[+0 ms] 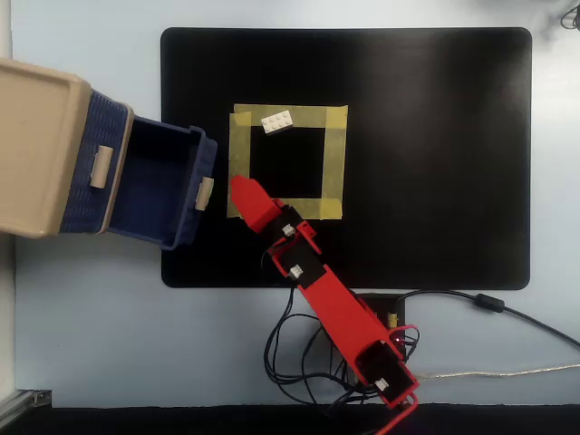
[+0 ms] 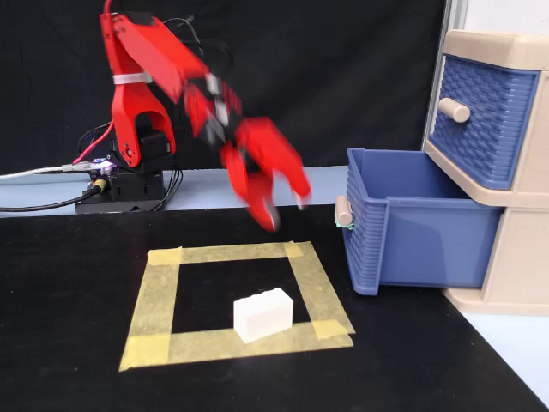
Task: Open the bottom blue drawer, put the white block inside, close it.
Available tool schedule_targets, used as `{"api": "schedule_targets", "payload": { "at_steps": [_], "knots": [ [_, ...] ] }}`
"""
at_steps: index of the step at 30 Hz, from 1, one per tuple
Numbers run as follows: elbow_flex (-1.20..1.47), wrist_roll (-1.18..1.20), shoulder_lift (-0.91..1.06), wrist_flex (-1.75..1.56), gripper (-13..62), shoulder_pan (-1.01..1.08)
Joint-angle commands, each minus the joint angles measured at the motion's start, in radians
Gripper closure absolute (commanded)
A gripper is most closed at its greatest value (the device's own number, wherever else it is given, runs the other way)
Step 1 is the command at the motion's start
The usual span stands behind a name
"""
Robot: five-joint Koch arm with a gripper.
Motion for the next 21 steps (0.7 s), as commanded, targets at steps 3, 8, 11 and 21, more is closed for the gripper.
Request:
{"api": "schedule_targets", "payload": {
  "at_steps": [3, 8, 11, 21],
  "knots": [
    [-0.624, -0.012, -0.276, 0.709, 15.2, 0.150],
    [-1.407, -0.014, -0.772, 1.127, 15.2, 0.244],
    [-1.706, -0.026, -0.982, 1.236, 15.2, 0.281],
    [-1.928, -0.040, -1.201, 1.236, 15.1, 0.333]
  ]
}}
